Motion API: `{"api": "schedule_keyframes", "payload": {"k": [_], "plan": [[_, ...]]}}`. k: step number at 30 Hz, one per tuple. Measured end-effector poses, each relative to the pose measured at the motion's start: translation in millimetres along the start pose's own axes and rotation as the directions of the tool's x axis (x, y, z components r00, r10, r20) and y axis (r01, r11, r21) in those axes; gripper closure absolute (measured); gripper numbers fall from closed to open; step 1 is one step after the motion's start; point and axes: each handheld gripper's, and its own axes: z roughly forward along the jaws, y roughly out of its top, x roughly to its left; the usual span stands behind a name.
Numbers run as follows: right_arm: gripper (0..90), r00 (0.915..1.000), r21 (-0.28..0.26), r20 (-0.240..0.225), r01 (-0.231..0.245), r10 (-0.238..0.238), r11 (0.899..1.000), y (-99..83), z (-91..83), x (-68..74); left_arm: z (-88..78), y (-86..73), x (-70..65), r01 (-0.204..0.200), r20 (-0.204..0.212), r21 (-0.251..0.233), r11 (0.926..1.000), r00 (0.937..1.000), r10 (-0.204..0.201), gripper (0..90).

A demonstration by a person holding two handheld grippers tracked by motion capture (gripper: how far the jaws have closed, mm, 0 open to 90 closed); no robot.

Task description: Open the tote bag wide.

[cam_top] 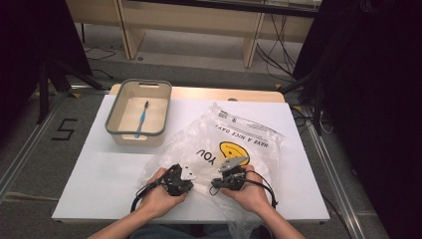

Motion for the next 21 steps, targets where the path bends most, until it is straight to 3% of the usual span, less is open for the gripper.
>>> {"api": "schedule_keyframes", "payload": {"k": [13,21], "plan": [[90.0,0.9979,-0.066,0.055,-0.03,0.034,0.997,2.8,-8.9,-1.5,0.7,0.2,-4.6,-0.037,-0.029,0.002,0.9993,0.9989,0.037,87.3],[90.0,0.9953,-0.112,0.076,-0.052,0.06,0.992,6.1,-15.3,-2.0,1.3,-0.1,-5.4,-0.034,-0.031,-0.004,0.9994,0.999,0.034,89.0]]}}
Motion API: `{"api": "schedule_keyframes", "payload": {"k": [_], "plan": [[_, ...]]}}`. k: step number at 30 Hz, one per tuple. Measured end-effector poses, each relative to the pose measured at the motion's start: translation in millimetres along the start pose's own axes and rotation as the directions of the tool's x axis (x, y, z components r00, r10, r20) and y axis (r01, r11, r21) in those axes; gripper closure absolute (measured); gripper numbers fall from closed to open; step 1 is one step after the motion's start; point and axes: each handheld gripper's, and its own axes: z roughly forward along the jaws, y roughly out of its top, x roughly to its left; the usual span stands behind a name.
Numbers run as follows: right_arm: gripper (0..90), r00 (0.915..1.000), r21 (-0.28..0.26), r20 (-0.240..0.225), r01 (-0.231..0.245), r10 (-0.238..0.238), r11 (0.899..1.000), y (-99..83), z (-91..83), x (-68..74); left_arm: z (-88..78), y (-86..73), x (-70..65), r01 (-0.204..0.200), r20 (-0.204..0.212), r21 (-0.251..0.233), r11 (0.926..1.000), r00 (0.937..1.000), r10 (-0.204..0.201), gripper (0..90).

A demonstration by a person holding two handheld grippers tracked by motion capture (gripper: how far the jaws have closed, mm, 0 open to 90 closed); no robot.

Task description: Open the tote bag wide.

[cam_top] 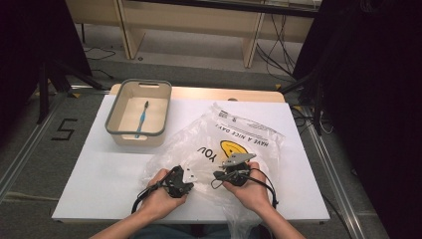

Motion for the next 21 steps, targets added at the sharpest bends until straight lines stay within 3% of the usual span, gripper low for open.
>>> {"api": "schedule_keyframes", "payload": {"k": [10,21], "plan": [[90.0,0.9985,-0.083,0.041,-0.034,0.038,0.996,8.8,-11.7,-2.7,0.2,0.0,-3.7,-0.034,-0.025,0.003,0.9994,0.9991,0.034,89.0],[90.0,0.9956,-0.161,0.086,-0.023,0.037,0.987,23.8,-26.5,-7.0,0.2,0.0,-5.4,-0.054,-0.037,0.006,0.9985,0.9978,0.054,89.0]]}}
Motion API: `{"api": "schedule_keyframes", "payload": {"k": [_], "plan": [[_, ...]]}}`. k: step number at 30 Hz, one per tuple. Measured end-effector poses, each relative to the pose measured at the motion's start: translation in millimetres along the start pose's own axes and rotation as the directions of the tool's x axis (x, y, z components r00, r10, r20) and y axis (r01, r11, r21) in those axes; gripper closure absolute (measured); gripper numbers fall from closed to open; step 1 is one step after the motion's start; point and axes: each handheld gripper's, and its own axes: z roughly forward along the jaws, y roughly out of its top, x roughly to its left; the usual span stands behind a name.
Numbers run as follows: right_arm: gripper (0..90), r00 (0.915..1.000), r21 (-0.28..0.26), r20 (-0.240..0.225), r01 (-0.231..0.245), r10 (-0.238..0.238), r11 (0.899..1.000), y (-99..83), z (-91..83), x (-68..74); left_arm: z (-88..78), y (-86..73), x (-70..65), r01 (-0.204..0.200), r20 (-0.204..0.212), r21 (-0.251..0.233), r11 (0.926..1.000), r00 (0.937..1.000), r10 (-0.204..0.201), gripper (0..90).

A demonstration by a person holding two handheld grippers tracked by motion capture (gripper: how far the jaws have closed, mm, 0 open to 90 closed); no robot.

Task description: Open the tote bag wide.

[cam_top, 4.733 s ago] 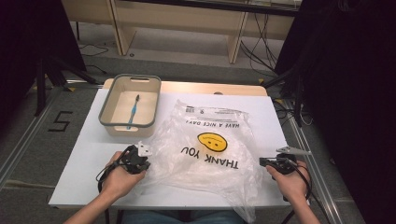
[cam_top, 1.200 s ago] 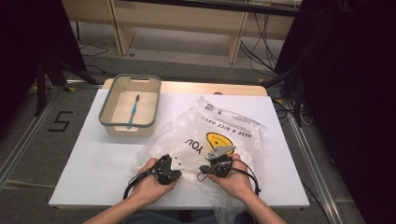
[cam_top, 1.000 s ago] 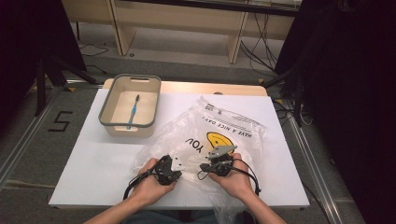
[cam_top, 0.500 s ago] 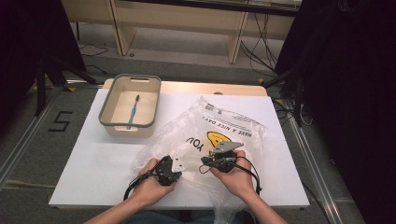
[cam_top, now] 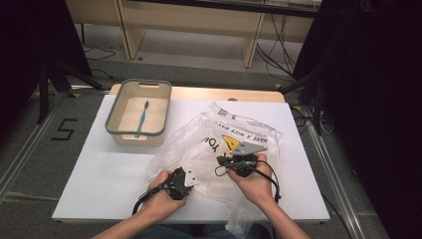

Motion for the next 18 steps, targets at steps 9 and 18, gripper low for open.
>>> {"api": "schedule_keyframes", "payload": {"k": [9,18], "plan": [[90.0,0.9993,-0.071,0.036,0.01,-0.007,0.997,18.6,-15.4,-3.7,0.1,0.0,-0.7,-0.002,-0.004,-0.001,1.0,1.0,0.002,89.0],[90.0,0.998,-0.12,0.063,0.016,-0.008,0.993,31.6,-23.6,-7.9,-0.1,0.1,-1.9,-0.013,-0.014,0.0,0.9999,0.9998,0.013,89.0]]}}
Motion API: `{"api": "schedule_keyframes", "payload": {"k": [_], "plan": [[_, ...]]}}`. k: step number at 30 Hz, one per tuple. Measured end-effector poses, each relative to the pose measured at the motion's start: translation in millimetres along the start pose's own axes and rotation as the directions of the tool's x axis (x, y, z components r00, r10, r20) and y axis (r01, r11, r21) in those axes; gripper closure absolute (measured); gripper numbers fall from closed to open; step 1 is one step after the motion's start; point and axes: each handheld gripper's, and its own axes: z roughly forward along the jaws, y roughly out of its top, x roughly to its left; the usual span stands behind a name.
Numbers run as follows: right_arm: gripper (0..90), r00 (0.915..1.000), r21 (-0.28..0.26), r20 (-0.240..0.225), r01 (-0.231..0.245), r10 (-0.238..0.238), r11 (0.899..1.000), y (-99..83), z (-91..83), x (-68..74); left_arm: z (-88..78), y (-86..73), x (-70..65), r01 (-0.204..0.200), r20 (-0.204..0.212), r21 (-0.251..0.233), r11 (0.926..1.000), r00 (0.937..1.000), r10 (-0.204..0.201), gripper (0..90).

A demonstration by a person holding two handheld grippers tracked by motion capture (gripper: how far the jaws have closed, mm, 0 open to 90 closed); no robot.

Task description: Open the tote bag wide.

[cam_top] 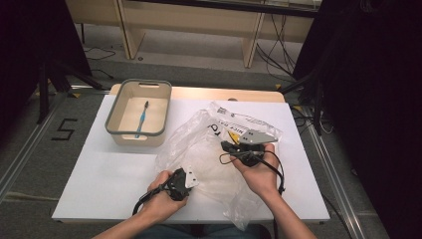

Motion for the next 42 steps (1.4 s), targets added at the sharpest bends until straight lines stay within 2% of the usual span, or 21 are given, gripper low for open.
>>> {"api": "schedule_keyframes", "payload": {"k": [13,25,28,34,37,38,39,42], "plan": [[90.0,0.9999,-0.039,0.015,-0.007,0.008,0.999,12.9,-5.0,-3.0,0.0,0.0,-2.7,-0.021,-0.017,-0.001,0.9998,0.9996,0.021,89.0],[90.0,0.9996,-0.058,0.019,-0.022,0.023,0.998,17.3,-4.2,-4.7,-1.2,-0.3,-2.5,-0.026,-0.011,-0.005,0.9996,0.9996,0.026,89.0],[90.0,0.9996,-0.055,0.015,-0.022,0.023,0.998,16.9,-3.8,-4.8,-7.1,0.7,-2.2,-0.018,0.0,-0.035,0.9992,0.9998,0.018,88.2],[90.0,0.9996,-0.048,0.016,-0.022,0.023,0.999,16.1,-3.8,-5.2,-31.0,2.7,0.7,-0.007,-0.012,-0.108,0.9942,0.9999,0.006,78.0],[90.0,0.9995,-0.046,0.016,-0.026,0.027,0.999,15.7,-3.8,-5.3,-43.8,2.2,3.8,0.027,-0.007,-0.152,0.988,0.9996,-0.028,69.3],[90.0,0.9996,-0.047,0.014,-0.026,0.026,0.999,15.4,-3.5,-5.4,-48.0,2.3,5.1,0.045,-0.003,-0.168,0.9848,0.9989,-0.046,62.2],[90.0,0.9996,-0.047,0.014,-0.026,0.026,0.999,15.4,-3.5,-5.4,-52.3,2.6,6.9,0.059,0.003,-0.175,0.9828,0.9982,-0.06,62.2],[90.0,0.9996,-0.043,0.016,-0.024,0.025,0.999,15.1,-3.0,-5.5,-62.7,3.7,12.0,0.089,0.011,-0.194,0.977,0.996,-0.089,52.9]]}}
